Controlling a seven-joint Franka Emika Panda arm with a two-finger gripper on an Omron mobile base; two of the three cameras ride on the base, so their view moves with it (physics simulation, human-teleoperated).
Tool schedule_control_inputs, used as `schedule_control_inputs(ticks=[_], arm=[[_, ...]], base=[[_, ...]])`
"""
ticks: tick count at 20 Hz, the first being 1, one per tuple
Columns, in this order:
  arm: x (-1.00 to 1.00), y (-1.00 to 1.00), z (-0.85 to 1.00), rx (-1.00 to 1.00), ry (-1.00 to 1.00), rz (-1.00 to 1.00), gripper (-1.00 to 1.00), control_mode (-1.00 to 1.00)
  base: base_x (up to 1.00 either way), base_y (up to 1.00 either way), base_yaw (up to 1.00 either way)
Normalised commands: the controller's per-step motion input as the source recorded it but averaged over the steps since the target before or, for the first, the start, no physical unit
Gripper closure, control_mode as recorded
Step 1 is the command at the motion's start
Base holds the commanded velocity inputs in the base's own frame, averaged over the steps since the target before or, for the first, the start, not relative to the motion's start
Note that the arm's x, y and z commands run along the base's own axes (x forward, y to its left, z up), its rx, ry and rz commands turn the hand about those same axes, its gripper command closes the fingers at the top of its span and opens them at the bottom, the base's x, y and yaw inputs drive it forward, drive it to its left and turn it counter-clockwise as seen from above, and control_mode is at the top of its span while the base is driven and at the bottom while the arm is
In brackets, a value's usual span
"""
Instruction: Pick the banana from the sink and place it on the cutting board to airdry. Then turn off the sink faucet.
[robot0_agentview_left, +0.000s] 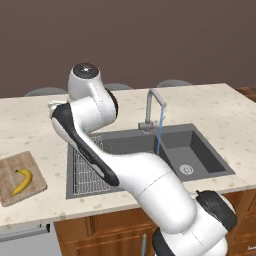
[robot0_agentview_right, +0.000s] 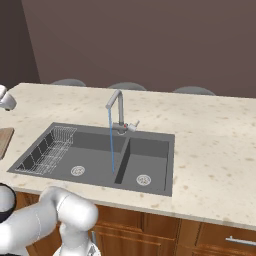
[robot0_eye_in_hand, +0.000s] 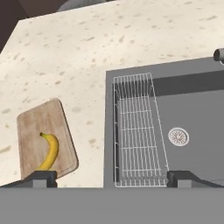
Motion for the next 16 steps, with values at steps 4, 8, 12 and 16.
schedule_control_inputs(ticks=[4,8,12,16], arm=[[-0.72,-0.99,-0.07,0.00,-0.23,0.05,-1.00,-1.00],[-0.81,-1.00,0.13,0.05,-0.15,0.04,-1.00,-1.00],[-0.71,-0.94,0.55,0.04,-0.03,0.03,-1.00,-1.00],[-0.56,-0.68,0.93,0.00,0.00,0.00,-1.00,-1.00]], base=[[0.00,0.00,0.00],[0.00,0.00,0.00],[0.00,0.00,0.00],[0.00,0.00,0.00]])
